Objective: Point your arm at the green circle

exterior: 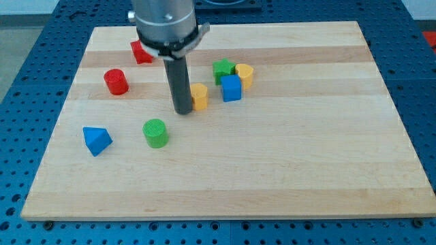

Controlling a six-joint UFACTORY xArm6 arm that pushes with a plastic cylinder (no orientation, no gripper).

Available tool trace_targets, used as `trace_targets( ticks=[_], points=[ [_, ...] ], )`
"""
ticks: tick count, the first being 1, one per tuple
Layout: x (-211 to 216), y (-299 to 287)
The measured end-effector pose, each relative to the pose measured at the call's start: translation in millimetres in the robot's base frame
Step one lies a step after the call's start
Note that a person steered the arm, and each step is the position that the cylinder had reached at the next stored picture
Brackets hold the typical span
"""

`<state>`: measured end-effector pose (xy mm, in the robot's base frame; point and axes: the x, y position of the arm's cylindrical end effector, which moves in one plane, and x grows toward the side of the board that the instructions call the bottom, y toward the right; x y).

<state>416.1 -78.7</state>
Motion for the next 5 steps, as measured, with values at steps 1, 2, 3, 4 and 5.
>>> trace_targets(
  ticks=[1,2,3,4,5],
  points=[
    [-18.9,-1.5],
    [-2.7,-15.0],
    [32.4,-18.0],
    [37.7,12.3],
    [61.5,28.6]
  ],
)
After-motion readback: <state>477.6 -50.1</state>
